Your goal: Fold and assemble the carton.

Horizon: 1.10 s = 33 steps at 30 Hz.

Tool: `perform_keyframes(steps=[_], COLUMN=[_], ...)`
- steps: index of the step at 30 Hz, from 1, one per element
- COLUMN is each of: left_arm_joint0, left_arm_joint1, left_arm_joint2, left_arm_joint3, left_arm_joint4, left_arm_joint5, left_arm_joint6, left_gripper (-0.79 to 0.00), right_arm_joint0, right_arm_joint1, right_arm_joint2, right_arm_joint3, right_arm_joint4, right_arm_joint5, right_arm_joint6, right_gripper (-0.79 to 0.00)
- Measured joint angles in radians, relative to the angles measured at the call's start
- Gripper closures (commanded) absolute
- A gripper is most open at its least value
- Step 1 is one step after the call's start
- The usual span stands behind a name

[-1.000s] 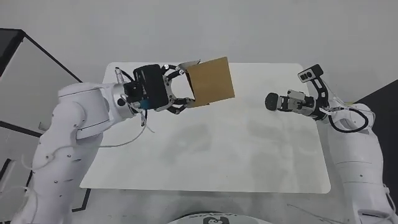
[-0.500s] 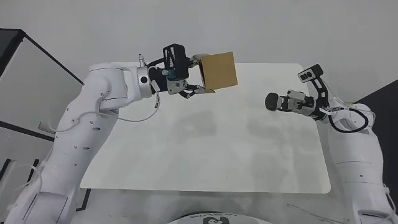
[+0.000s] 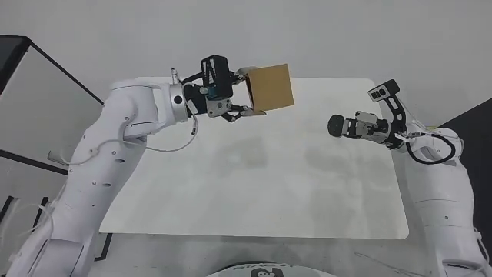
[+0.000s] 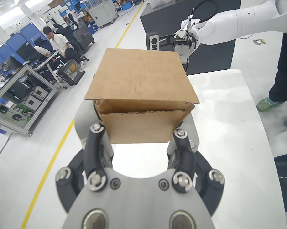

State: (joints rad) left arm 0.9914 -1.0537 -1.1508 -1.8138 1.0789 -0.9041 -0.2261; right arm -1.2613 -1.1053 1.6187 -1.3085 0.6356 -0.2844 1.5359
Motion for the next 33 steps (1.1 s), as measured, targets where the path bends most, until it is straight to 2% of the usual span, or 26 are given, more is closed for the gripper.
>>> perform_keyframes(steps=[7, 11, 15, 20, 30, 33], left_arm_joint0=[0.050, 0.107, 0.143, 0.152, 0.157, 0.158], left_arm_joint1=[0.015, 0.036, 0.059, 0.083, 0.083, 0.078], left_arm_joint2=[-0.054, -0.068, -0.051, 0.009, 0.019, 0.048], left_arm_joint3=[0.058, 0.069, 0.074, 0.107, 0.106, 0.145], left_arm_joint4=[0.051, 0.121, 0.166, 0.171, 0.178, 0.198], left_arm_joint5=[-0.104, -0.108, -0.108, -0.108, -0.106, -0.104], left_arm_joint6=[0.098, 0.148, 0.208, 0.276, 0.267, 0.263], left_gripper=[0.000, 0.000, 0.000, 0.000, 0.000, 0.000], right_arm_joint0=[0.000, 0.000, 0.000, 0.000, 0.000, 0.000], right_arm_joint1=[0.000, 0.000, 0.000, 0.000, 0.000, 0.000], right_arm_joint2=[0.000, 0.000, 0.000, 0.000, 0.000, 0.000], right_arm_joint3=[0.000, 0.000, 0.000, 0.000, 0.000, 0.000], right_arm_joint4=[0.000, 0.000, 0.000, 0.000, 0.000, 0.000], right_arm_joint5=[0.000, 0.000, 0.000, 0.000, 0.000, 0.000], right_arm_joint6=[0.000, 0.000, 0.000, 0.000, 0.000, 0.000], right_gripper=[-0.785, -0.785, -0.785, -0.785, -0.785, -0.785])
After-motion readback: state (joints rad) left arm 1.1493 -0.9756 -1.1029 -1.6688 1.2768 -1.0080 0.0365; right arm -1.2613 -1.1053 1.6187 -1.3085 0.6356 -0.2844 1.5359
